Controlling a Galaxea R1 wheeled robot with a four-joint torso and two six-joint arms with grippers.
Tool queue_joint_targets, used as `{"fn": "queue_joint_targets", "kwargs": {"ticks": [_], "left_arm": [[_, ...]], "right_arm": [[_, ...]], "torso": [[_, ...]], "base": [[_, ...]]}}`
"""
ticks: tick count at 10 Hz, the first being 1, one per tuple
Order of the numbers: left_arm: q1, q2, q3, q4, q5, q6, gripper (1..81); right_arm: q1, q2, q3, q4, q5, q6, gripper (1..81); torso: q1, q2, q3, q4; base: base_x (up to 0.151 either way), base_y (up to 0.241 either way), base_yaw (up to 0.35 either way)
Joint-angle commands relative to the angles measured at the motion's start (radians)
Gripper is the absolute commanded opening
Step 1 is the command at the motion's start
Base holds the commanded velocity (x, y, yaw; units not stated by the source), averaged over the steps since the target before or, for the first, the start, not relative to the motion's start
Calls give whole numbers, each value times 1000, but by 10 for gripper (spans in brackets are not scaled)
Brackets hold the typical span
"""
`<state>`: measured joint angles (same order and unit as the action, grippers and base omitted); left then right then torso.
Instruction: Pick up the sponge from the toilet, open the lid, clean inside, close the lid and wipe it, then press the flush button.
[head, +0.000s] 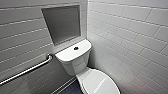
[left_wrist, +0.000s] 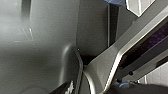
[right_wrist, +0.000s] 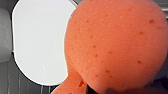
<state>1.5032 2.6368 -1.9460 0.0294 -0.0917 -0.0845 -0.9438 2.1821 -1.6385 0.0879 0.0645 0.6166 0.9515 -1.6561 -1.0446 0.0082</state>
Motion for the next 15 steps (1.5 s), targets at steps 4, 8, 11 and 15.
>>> {"fn": "queue_joint_targets", "kwargs": {"ticks": [4, 8, 11, 15], "left_arm": [[-88, -132, 217, -6, 87, -6, 811], [-246, -252, 358, -77, 113, -34, 811], [-384, -308, 400, -190, 136, -35, 811], [-527, -317, 404, -304, 151, -38, 811]], "right_arm": [[-130, -117, 62, -57, 1, -6, 10], [-367, -97, 80, -65, 109, -143, 10], [-479, -50, 11, -169, 121, -138, 10], [-550, 14, -35, -175, 135, -143, 10]], "torso": [[0, 0, 0, 0], [0, 0, 0, 0], [0, 0, 0, 0], [0, 0, 0, 0]], "base": [[0, 0, 0], [0, 0, 0], [0, 0, 0], [0, 0, 0]]}}
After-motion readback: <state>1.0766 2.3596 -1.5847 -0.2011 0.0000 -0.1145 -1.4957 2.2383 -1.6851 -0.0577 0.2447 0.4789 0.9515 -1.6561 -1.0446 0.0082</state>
